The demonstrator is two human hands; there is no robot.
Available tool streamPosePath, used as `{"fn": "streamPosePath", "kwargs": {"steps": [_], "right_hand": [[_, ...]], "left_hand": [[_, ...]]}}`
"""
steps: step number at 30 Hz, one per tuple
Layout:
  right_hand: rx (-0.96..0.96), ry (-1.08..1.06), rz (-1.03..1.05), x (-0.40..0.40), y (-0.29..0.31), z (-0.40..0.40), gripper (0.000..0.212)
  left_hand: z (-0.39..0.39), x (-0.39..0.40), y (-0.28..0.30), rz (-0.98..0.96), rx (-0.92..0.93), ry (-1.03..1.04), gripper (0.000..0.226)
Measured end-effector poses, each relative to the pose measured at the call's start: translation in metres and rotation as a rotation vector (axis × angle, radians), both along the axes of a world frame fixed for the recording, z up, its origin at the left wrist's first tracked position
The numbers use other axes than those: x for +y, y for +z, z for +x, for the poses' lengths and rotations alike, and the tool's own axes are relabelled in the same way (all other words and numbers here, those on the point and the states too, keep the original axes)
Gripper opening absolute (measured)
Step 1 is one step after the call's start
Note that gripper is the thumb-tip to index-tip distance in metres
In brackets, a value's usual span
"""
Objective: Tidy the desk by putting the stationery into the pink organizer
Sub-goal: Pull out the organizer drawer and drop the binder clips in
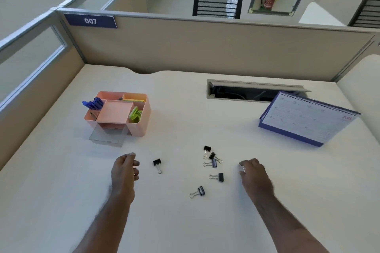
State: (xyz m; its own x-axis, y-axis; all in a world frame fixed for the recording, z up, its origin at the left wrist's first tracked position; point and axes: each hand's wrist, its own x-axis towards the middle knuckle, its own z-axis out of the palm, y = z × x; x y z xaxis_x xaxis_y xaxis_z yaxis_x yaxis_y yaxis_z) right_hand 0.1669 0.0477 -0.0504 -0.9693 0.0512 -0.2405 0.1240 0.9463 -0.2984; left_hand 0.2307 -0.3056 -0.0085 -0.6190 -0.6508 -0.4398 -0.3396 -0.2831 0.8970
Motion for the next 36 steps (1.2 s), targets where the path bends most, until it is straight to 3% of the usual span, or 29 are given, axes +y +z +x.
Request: {"fn": "streamPosePath", "kwargs": {"steps": [6,11,17,23,29,33,36], "right_hand": [[0.049,-0.046,-0.257,-0.005,0.012,-0.003,0.039],[0.106,0.233,-0.539,-0.056,0.049,0.01,0.048],[0.148,0.439,-0.402,-0.09,0.072,0.027,0.052],[0.221,0.543,-0.37,-0.097,0.073,0.028,0.049],[0.251,0.445,-0.336,-0.081,0.059,0.028,0.046],[0.174,0.298,-0.199,-0.054,0.039,0.022,0.044],[0.053,0.242,-0.103,-0.042,0.026,0.026,0.04]], "left_hand": [[0.001,0.063,0.008,-0.017,0.001,-0.334,0.01],[0.001,0.116,0.006,0.149,-0.013,-0.632,0.018],[-0.009,0.116,0.012,0.23,-0.009,-0.666,0.029],[-0.008,0.098,0.018,0.232,-0.033,-0.619,0.021],[-0.017,0.034,0.03,-0.088,-0.041,-0.403,0.009],[-0.023,-0.053,0.033,-0.643,-0.169,-0.251,0.01],[-0.022,-0.092,0.045,-1.05,-0.32,-0.158,0.024]]}}
